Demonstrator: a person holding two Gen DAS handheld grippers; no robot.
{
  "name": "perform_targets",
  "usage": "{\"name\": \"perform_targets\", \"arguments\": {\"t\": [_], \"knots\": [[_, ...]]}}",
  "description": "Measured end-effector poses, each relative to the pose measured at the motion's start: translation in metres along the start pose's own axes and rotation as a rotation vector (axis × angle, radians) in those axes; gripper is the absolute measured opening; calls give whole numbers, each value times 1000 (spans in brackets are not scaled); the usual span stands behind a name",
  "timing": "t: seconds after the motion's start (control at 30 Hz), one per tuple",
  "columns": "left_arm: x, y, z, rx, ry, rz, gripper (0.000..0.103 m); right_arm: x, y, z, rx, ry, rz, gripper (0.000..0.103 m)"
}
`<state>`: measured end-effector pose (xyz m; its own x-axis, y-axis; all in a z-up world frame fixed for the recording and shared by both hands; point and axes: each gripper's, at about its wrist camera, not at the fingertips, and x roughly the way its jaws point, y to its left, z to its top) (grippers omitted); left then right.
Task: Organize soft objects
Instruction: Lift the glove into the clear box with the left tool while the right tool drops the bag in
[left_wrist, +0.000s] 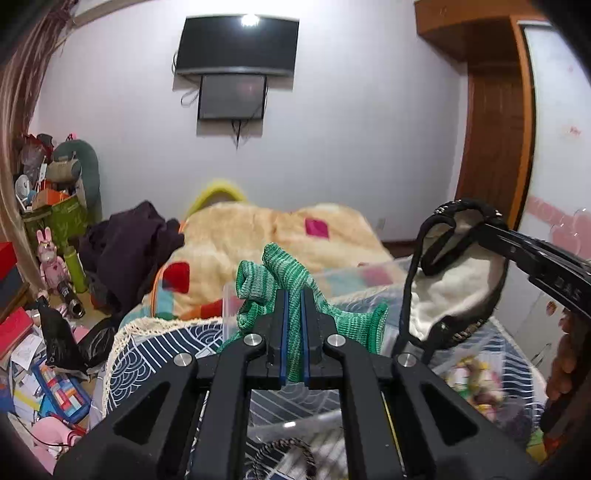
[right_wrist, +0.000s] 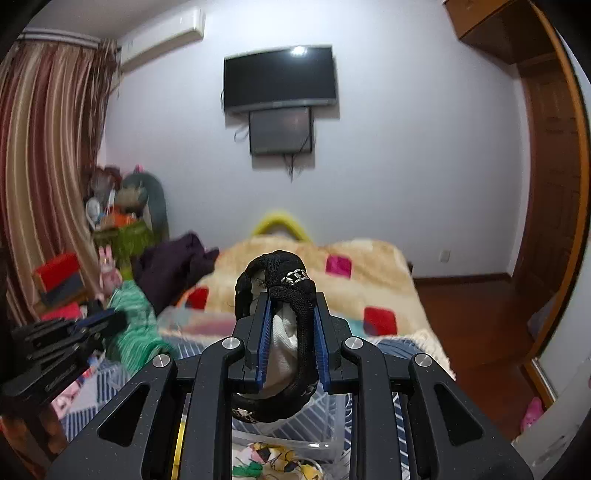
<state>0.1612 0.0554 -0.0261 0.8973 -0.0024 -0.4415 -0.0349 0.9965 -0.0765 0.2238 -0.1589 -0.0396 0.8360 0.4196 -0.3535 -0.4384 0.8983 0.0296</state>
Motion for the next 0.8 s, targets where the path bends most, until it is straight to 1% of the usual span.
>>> {"name": "perform_targets", "arguments": {"t": [0.13,0.23,0.3,0.43,0.5,0.53,0.6,0.7,0.73,0.77,0.8], "knots": [[28,1,-11,7,71,1,5,19,-1,-11,-14,97,19,19],[41,-2,-17,17,110,-10,5,26,-1,-16,-36,157,34,19],[46,-5,-21,29,135,-21,5,29,1,-20,-55,193,38,19],[54,-10,-26,44,185,-56,5,39,1,-18,-74,249,53,19],[52,-12,-26,49,192,-61,5,39,1,-20,-80,270,56,21],[51,-13,-26,53,193,-61,6,40,1,-20,-81,272,54,21],[49,-14,-25,58,198,-65,14,39,2,-20,-84,280,49,22],[41,-16,-23,54,194,-81,21,35,1,-18,-82,283,54,34],[37,-16,-22,55,191,-84,22,32,1,-18,-81,275,54,41],[34,-17,-20,57,186,-87,28,28,0,-17,-81,264,53,49],[29,-17,-19,60,178,-88,35,25,0,-15,-81,251,52,53]]}}
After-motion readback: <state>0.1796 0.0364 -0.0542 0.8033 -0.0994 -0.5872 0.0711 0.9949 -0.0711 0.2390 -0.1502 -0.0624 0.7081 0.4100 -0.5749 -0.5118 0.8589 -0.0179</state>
